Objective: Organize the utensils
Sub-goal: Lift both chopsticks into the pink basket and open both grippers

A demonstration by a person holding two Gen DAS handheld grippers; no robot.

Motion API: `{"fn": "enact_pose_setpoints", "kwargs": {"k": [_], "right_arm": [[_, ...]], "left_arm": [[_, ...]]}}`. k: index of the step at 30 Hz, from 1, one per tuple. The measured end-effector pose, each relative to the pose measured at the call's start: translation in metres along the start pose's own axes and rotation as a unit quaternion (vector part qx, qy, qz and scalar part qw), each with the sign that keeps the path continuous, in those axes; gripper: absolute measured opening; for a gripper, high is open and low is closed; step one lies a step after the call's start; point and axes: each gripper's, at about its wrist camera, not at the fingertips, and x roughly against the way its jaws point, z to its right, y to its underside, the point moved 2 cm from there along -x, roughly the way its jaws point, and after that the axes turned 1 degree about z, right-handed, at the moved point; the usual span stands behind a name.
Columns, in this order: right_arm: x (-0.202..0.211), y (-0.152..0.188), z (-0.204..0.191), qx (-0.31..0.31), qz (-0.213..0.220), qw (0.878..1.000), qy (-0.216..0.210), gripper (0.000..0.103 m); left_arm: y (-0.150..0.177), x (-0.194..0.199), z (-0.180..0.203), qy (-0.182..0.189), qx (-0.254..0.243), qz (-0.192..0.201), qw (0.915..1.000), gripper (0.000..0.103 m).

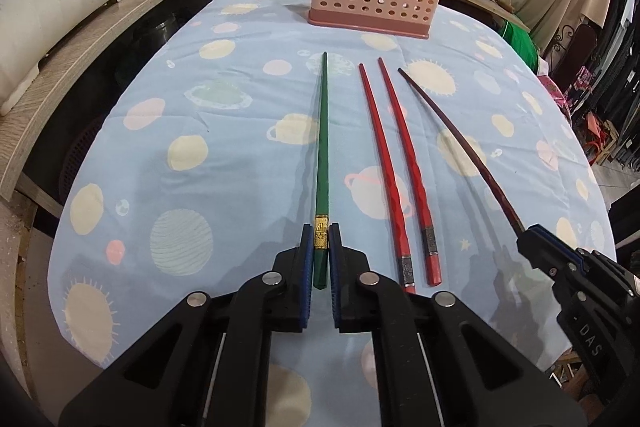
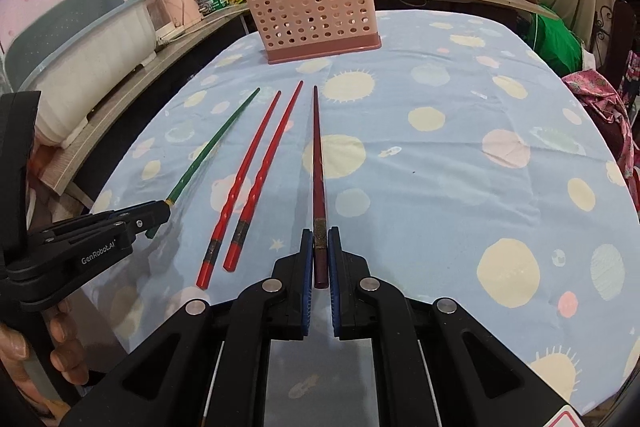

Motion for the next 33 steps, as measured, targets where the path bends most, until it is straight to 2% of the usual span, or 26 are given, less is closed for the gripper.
{"fn": "enact_pose_setpoints", "kwargs": {"k": [7,18,24,33], "right_arm": [[0.028,-0.028,0.002,-0.009,0.039,0.999,-0.009,0.007],[0.064,-0.099,0.016,-0.024,0.114,0.993,-0.02,0.007],[0.069,-0.138,0.018,-0.021,0.146,0.989,-0.025,0.007],[0.061,-0.192,0.018,-0.021,0.166,0.985,-0.042,0.007]], "left_arm": [[-0.022,0.025,-0.002,0.017,0.007,0.012,0.9998,0.007],[-0.079,0.065,-0.001,0.031,0.011,0.062,0.9976,0.007],[-0.119,0.081,0.003,0.033,0.007,0.096,0.9948,0.007],[-0.172,0.089,0.007,0.024,-0.001,0.133,0.9908,0.007]]}}
